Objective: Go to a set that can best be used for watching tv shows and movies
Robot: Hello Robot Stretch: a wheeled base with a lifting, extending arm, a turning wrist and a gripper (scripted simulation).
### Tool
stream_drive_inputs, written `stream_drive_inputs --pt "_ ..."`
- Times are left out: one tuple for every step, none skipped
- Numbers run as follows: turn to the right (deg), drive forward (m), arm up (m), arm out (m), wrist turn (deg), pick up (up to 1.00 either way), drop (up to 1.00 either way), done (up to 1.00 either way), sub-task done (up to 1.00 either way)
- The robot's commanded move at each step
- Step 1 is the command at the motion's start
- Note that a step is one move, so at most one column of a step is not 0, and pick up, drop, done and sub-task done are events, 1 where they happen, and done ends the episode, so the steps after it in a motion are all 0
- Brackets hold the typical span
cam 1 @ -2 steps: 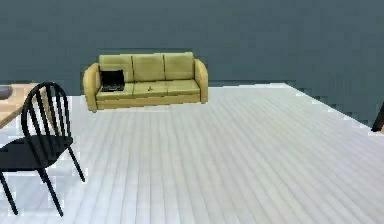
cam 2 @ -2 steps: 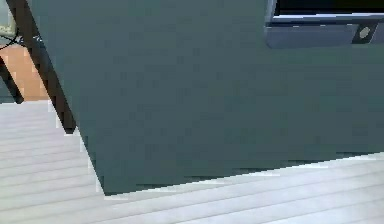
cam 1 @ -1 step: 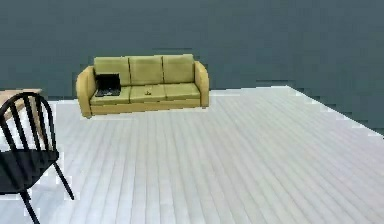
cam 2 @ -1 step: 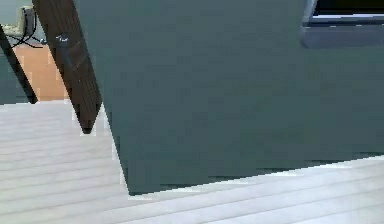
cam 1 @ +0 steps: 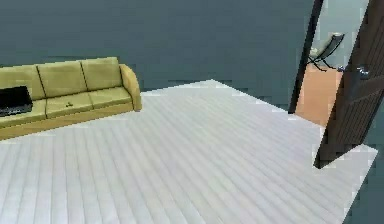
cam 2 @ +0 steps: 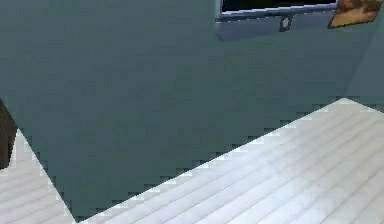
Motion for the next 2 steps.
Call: stream_drive_inputs --pt "0.0 0.5 0.0 0.0 0.0 0.0 0.0 0.0 0.0" --pt "27.0 0.0 0.0 0.0 0.0 0.0 0.0 0.0 0.0"
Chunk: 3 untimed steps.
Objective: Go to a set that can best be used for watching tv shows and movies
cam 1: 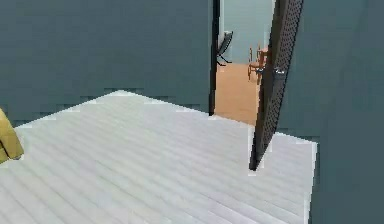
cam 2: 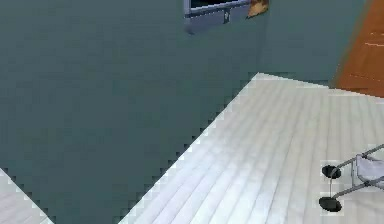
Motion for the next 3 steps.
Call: stream_drive_inputs --pt "0.0 1.0 0.0 0.0 0.0 0.0 0.0 0.0 0.0" --pt "0.0 0.45 0.0 0.0 0.0 0.0 0.0 0.0 0.0" --pt "21.0 0.0 0.0 0.0 0.0 0.0 0.0 0.0 0.0"
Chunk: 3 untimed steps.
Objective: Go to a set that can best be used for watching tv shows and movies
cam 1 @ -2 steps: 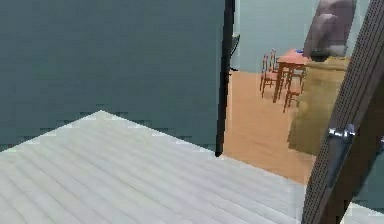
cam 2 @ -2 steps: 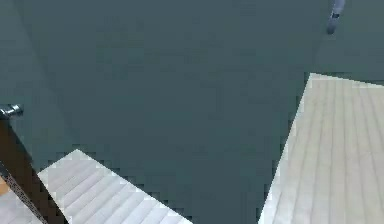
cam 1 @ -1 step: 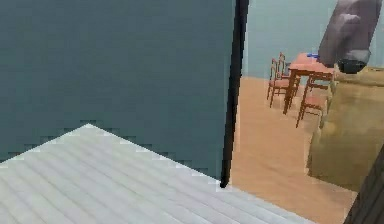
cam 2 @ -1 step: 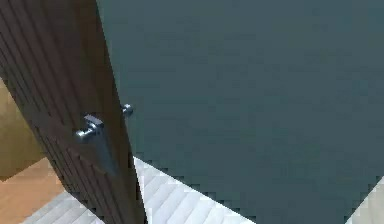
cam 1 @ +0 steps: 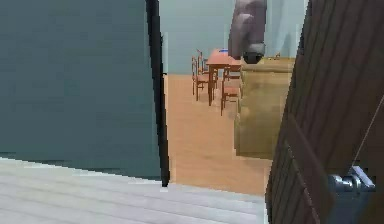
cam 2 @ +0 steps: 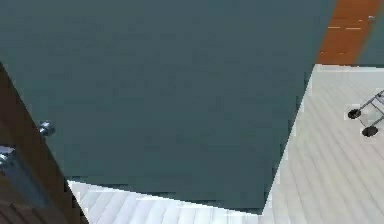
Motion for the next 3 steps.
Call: stream_drive_inputs --pt "0.0 1.0 0.0 0.0 0.0 0.0 0.0 0.0 0.0" --pt "0.0 0.5 0.0 0.0 0.0 0.0 0.0 0.0 0.0" --pt "9.0 0.0 0.0 0.0 0.0 0.0 0.0 0.0 0.0"
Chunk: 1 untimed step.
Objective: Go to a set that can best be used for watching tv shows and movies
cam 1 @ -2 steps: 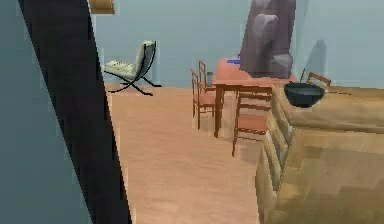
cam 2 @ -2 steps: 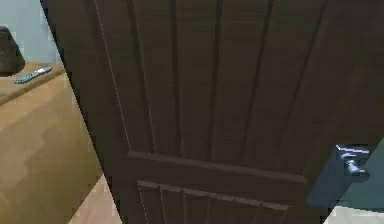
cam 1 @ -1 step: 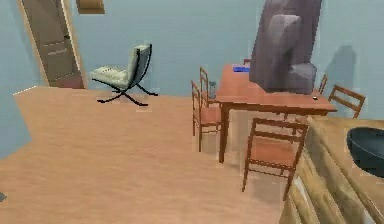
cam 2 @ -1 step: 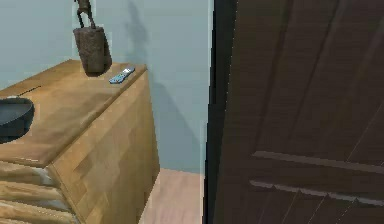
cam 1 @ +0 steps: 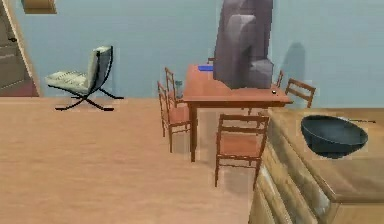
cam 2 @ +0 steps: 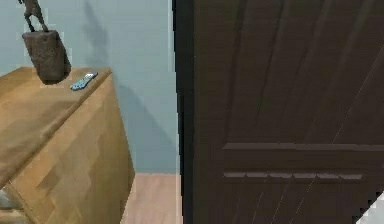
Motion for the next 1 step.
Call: stream_drive_inputs --pt "0.0 0.3 0.0 0.0 0.0 0.0 0.0 0.0 0.0"
